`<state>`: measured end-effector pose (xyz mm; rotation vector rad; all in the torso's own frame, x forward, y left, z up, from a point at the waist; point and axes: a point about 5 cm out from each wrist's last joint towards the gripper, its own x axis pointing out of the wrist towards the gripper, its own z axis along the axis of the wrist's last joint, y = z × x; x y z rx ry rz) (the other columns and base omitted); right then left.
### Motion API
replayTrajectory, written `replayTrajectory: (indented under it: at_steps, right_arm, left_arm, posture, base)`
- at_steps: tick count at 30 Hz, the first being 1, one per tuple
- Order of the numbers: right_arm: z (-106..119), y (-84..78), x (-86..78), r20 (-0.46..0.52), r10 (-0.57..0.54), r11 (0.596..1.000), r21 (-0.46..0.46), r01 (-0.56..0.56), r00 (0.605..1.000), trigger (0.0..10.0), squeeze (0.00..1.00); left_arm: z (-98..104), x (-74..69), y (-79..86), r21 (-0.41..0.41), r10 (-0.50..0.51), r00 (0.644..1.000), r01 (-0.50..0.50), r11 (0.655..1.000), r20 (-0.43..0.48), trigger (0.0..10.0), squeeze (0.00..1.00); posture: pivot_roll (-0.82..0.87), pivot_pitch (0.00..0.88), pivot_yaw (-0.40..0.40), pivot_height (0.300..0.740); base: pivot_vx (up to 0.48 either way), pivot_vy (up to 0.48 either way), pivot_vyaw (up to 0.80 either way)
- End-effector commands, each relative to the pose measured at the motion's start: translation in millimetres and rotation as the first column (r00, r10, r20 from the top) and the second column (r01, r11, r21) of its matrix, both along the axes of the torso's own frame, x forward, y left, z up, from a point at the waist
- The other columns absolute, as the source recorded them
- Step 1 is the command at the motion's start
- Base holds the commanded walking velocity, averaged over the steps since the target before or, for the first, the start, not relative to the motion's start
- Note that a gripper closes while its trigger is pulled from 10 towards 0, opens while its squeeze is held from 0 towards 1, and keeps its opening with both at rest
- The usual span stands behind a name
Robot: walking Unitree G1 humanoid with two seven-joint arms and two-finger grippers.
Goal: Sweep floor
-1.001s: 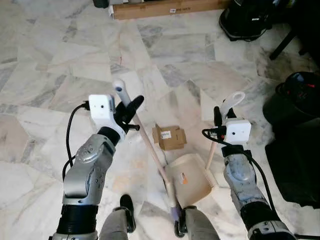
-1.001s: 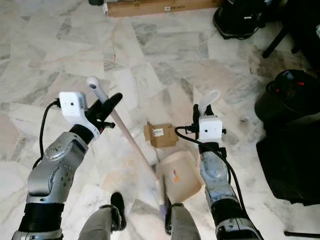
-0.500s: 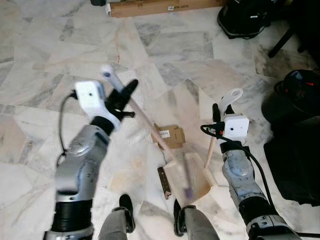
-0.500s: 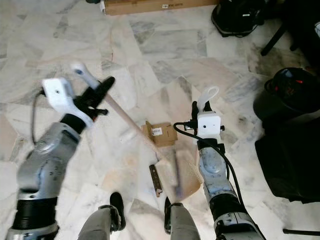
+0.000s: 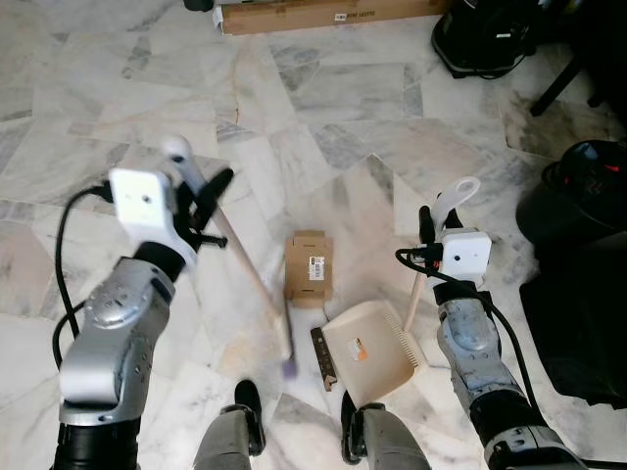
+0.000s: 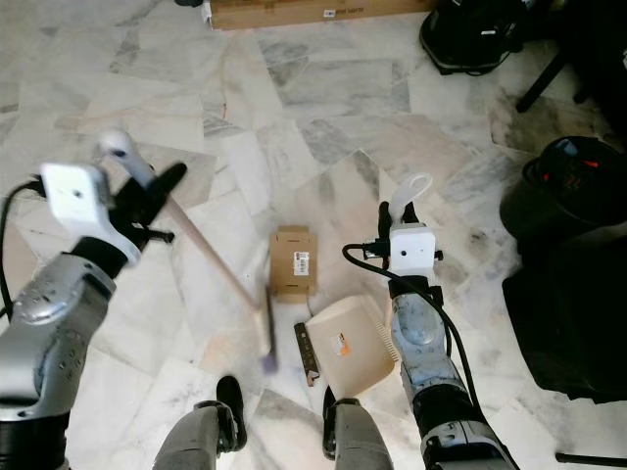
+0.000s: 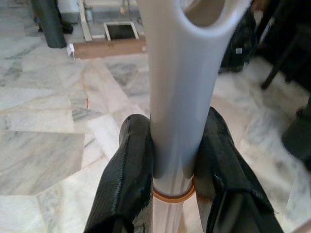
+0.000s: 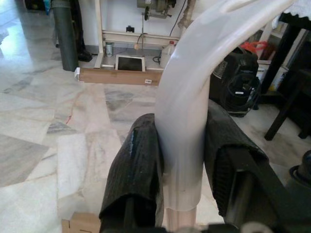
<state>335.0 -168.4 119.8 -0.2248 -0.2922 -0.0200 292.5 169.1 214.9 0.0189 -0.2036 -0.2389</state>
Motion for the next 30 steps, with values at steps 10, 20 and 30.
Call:
replayTrajectory:
  at_steps: [10,20,30]
  right_arm:
    - [-37.0,-4.3,-21.4,-0.153,-0.008,1.0,-0.019,0.005,0.988,10.0,0.0]
    - [-35.9,-14.2,-30.7,-0.152,-0.028,0.999,-0.025,0.025,0.988,10.0,0.0]
    - [-33.8,-15.9,-34.1,-0.153,-0.043,0.999,-0.021,0.04,0.987,10.0,0.0]
  left_arm:
    - [-29.4,-0.3,-7.3,0.04,-0.016,0.998,0.019,0.999,-0.062,10.0,0.0]
    - [-51.3,17.9,-20.2,-0.194,-0.055,0.988,0.026,0.981,-0.146,10.0,0.0]
    - [-43.6,32.8,-42.6,-0.28,-0.089,0.991,0.057,0.958,-0.102,10.0,0.0]
  posture:
    - [-0.04,0.511,-0.027,0.74]
    - [-0.09,0.536,-0.033,0.74]
    - [-0.1,0.55,-0.03,0.74]
  base:
    - [0.0,0.0,0.0]
    - [0.0,0.0,0.0]
    - [0.0,0.0,0.0]
